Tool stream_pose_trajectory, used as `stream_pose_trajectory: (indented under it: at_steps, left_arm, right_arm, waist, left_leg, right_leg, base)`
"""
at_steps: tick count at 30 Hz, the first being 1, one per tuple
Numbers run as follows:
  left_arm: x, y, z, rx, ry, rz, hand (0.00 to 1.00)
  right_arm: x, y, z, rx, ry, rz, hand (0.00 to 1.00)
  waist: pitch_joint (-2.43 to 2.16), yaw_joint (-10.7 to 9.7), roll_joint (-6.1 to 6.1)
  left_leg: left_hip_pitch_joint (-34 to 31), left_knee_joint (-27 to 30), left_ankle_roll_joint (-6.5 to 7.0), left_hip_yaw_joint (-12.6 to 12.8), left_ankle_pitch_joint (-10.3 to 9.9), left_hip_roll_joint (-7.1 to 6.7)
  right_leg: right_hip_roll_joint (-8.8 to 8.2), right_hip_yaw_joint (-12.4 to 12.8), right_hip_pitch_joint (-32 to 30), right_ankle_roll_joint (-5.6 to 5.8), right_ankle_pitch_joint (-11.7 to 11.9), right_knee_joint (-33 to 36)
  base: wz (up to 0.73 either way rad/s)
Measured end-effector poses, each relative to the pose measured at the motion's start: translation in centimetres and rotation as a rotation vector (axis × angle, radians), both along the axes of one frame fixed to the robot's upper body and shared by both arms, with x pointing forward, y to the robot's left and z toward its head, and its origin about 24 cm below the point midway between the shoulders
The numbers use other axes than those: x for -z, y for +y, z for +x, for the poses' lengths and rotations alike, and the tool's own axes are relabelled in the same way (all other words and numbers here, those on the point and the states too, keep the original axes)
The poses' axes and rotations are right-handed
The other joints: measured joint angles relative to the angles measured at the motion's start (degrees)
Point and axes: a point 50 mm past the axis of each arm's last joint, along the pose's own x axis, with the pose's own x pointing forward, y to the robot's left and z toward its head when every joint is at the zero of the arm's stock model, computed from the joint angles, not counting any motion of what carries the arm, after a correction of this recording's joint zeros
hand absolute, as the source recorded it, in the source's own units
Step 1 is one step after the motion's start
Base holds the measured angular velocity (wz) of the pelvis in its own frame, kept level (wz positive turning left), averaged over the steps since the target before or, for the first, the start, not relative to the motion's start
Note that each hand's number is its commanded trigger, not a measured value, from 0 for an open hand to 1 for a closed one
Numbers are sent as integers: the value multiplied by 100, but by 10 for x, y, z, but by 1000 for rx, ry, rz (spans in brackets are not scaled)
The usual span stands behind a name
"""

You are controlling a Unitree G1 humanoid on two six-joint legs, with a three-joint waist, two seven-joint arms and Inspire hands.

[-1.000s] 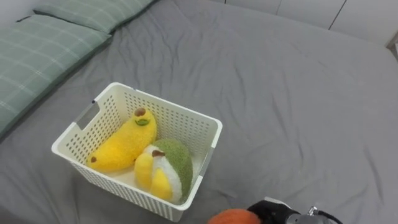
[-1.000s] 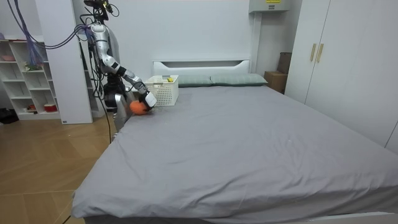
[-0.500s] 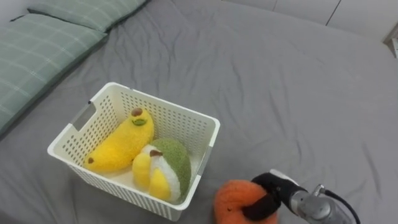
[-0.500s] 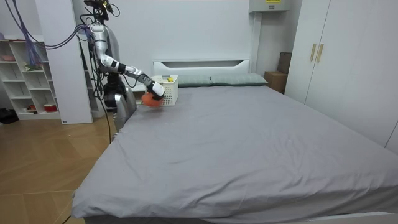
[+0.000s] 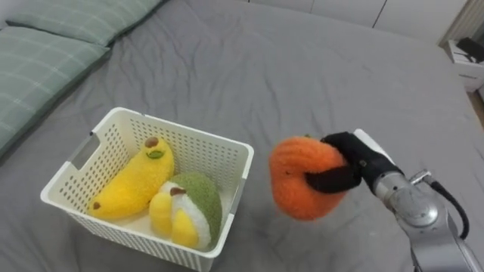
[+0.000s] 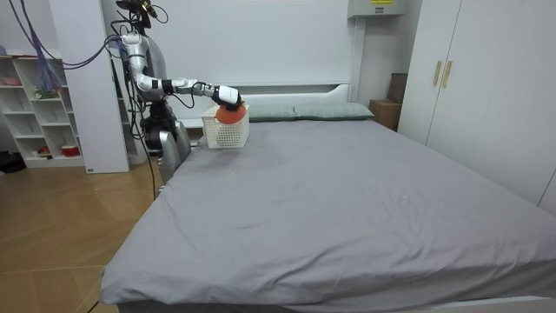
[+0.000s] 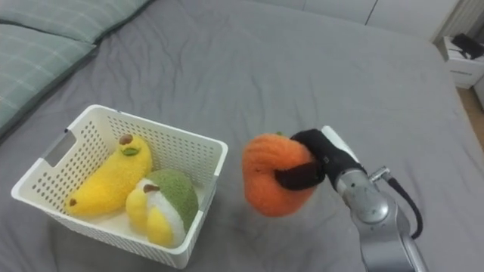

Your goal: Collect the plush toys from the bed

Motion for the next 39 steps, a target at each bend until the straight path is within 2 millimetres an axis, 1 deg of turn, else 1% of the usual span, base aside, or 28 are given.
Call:
stream_pose_trajectory:
  at_steps: [3,5,6,9,11,14,15,17,18,19,20,21,23,27,29,31,32,33,34,35,36,37,38,39]
  left_arm:
    - [0,0,-2,-1,6,0,0]
    - [0,0,-2,-1,6,0,0]
    - [0,0,-2,0,5,0,0]
    - [0,0,-2,2,4,0,0]
    - [0,0,0,5,0,2,0]
    - [1,0,-2,7,6,-3,0]
    - [1,0,2,9,-1,-5,0]
    - [2,0,-1,7,12,-10,0]
    - [2,0,-1,10,17,-10,0]
    - [2,-1,1,23,16,-9,0]
    - [2,-1,3,32,14,-9,0]
    - [2,0,3,34,12,-9,0]
    - [2,0,7,48,7,-10,0]
    - [2,-1,7,52,8,-14,0]
    - [2,-2,8,54,9,-17,0]
    - [2,-2,10,54,8,-18,0]
    - [2,-2,12,56,6,-19,0]
    - [2,-2,13,56,4,-19,0]
    - [2,-2,13,55,6,-20,0]
    - [2,-2,13,55,8,-21,0]
    - [2,-2,13,55,9,-21,0]
    - [2,-2,14,56,7,-23,0]
    - [2,-2,14,59,10,-23,0]
    - [2,-2,14,62,12,-23,0]
  right_arm:
    - [-13,5,1,-20,-55,6,100]
    - [-24,10,2,-40,-104,14,100]
    - [-26,10,3,-43,-113,17,100]
    - [-34,13,7,-52,-143,18,100]
    - [-39,15,10,-56,-167,19,100]
    - [-46,20,13,-73,-194,25,100]
    - [-51,23,14,-86,-214,29,100]
    - [-63,32,19,-122,-258,31,100]
    - [-65,34,20,-129,-268,33,100]
    - [-71,38,22,-145,-289,35,100]
    - [-75,41,22,-158,-308,37,100]
    - [-77,43,22,-163,-314,39,100]
    - [-83,51,25,-192,-336,43,100]
    - [-91,72,28,-259,-363,64,100]
    - [-94,82,29,-303,-366,93,100]
    - [-93,87,28,-325,-355,115,100]
    - [-92,90,28,-339,-350,118,100]
    - [-92,93,28,-346,-346,117,98]
    - [-91,97,28,-362,-342,111,84]
    - [-91,101,28,-379,-343,96,62]
    - [-91,103,27,-390,-341,88,35]
    - [-90,106,27,-404,-335,79,14]
    - [-89,106,27,-408,-326,70,0]
    - [-88,106,27,-406,-319,68,0]
  waist:
    - [4,26,-6]
    - [16,44,7]
    - [17,46,9]
    - [19,134,7]
    - [21,203,-12]
    - [29,272,-30]
    - [34,317,-37]
    - [43,363,-40]
    - [44,372,-39]
    - [44,417,-39]
    - [47,512,-34]
    - [46,549,-33]
    - [46,647,-27]
    - [33,698,-46]
    - [21,797,-83]
    - [8,847,-106]
    - [0,929,-147]
    - [8,946,-151]
    - [9,978,-171]
    - [12,1007,-193]
    - [13,1014,-204]
    - [20,1035,-230]
    - [31,1098,-249]
    - [35,1116,-257]
  left_leg:
    - [-1,-2,0,0,-1,0]
    - [-1,-6,0,0,-1,2]
    - [0,-8,0,1,-1,2]
    - [0,-17,0,8,0,4]
    - [-6,-17,0,-19,0,2]
    - [-8,-17,0,-35,0,2]
    - [-10,-16,0,-35,0,2]
    - [-14,-17,0,-33,0,1]
    - [-14,-16,0,-32,0,1]
    - [-14,-17,0,-32,0,2]
    - [-12,-19,0,-26,-1,3]
    - [-14,-19,0,-32,0,3]
    - [-23,-10,0,-54,1,1]
    - [-50,-5,-1,-95,2,-4]
    - [-57,-6,1,-115,4,-7]
    - [-79,1,3,-166,6,-16]
    - [-99,7,5,-203,13,-26]
    - [-100,8,6,-209,15,-29]
    - [-109,9,7,-231,19,-36]
    - [-117,12,7,-258,20,-45]
    - [-125,18,7,-272,20,-50]
    - [-147,41,8,-314,20,-63]
    - [-167,56,11,-349,22,-71]
    - [-176,64,11,-356,22,-74]
  right_leg:
    - [3,1,-3,0,0,-2]
    - [4,0,-5,0,0,-4]
    - [3,1,-5,0,0,-4]
    - [5,13,-12,0,0,-2]
    - [6,5,-11,0,0,-1]
    - [10,-1,-7,0,0,-4]
    - [10,0,-7,0,0,-5]
    - [10,-1,-12,0,0,-7]
    - [10,-2,-13,0,0,-8]
    - [10,-5,-16,0,1,-9]
    - [10,-5,-18,0,0,-11]
    - [10,-11,-17,0,0,-10]
    - [2,-94,-12,0,0,-7]
    - [-29,-173,-14,0,0,-5]
    - [-27,-211,-14,1,0,-7]
    - [-28,-257,-11,1,0,-8]
    - [-27,-309,-12,1,0,-14]
    - [-25,-312,-11,1,0,-15]
    - [-26,-321,-10,1,-1,-15]
    - [-30,-329,-9,3,-2,-15]
    - [-33,-339,-9,5,-3,-15]
    - [-41,-371,-6,12,-7,-15]
    - [-46,-383,-5,14,-8,-15]
    - [-47,-387,-6,14,-8,-15]
  base:
    - [0]
    - [0]
    - [0]
    - [0]
    - [2]
    - [1]
    - [0]
    - [0]
    - [0]
    - [0]
    - [0]
    - [0]
    - [6]
    - [7]
    - [4]
    - [12]
    - [13]
    - [9]
    - [7]
    - [9]
    - [13]
    - [16]
    - [15]
    - [13]
